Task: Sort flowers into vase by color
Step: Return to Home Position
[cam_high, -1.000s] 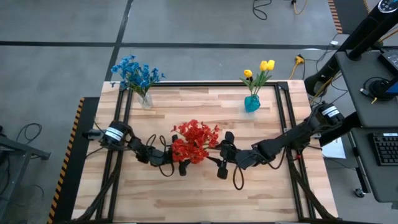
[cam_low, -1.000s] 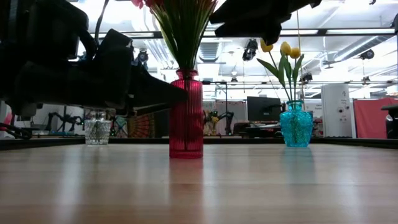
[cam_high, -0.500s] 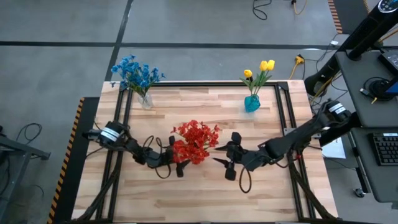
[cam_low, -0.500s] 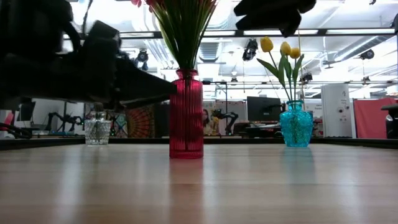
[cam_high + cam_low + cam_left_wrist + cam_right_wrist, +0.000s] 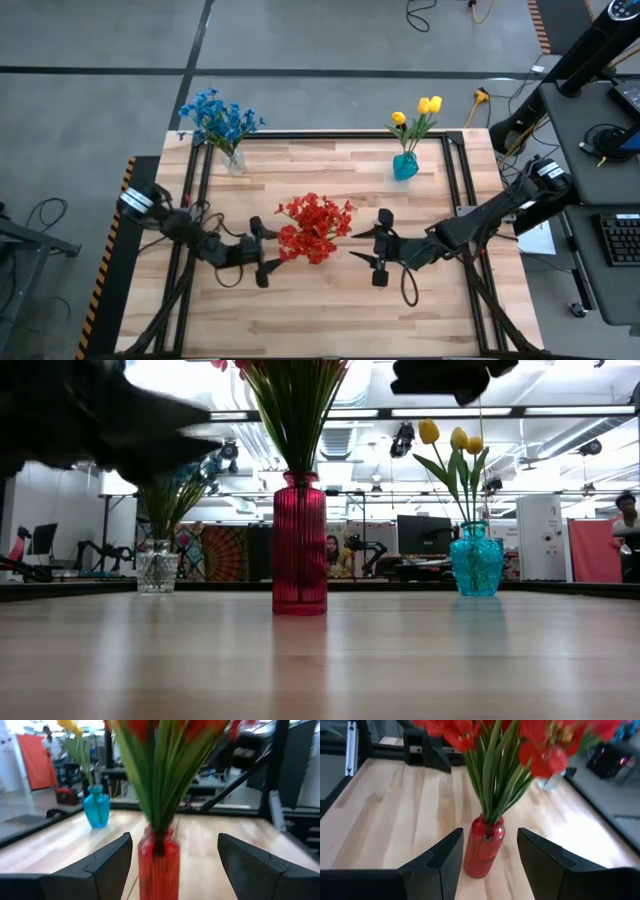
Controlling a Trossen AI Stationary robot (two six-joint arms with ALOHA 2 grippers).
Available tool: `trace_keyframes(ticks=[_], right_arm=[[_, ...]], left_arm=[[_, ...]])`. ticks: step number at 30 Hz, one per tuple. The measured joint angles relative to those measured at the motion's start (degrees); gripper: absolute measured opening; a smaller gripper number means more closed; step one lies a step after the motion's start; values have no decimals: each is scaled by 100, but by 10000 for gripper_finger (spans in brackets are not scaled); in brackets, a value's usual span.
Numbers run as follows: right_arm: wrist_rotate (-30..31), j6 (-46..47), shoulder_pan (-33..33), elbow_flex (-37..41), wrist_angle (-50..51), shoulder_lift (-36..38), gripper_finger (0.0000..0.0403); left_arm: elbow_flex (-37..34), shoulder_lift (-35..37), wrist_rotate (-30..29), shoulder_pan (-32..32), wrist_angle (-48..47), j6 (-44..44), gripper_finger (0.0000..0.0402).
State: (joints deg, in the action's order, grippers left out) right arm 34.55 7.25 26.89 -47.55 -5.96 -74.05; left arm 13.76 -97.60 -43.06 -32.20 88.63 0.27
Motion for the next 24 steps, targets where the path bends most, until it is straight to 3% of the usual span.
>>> trace_keyframes(ticks=[4,8,16,21,24], right_arm=[[-5,-724,-2,22,-116,182,180],[-5,-1561,-1,22,-381,331,180],[-3,-1991,-2,36,-376,387,180],[-4,-1985,-2,127,-363,310,180],[-5,-1909,-2,202,-345,315,180]], left_arm=[[-59,714,7,-162,-193,527,273],[53,1537,8,-260,-1226,835,259],[888,3501,468,-827,-5229,775,201],[1825,4330,471,-1268,-8299,-154,152],[2129,4560,471,-1328,-9353,-515,109]])
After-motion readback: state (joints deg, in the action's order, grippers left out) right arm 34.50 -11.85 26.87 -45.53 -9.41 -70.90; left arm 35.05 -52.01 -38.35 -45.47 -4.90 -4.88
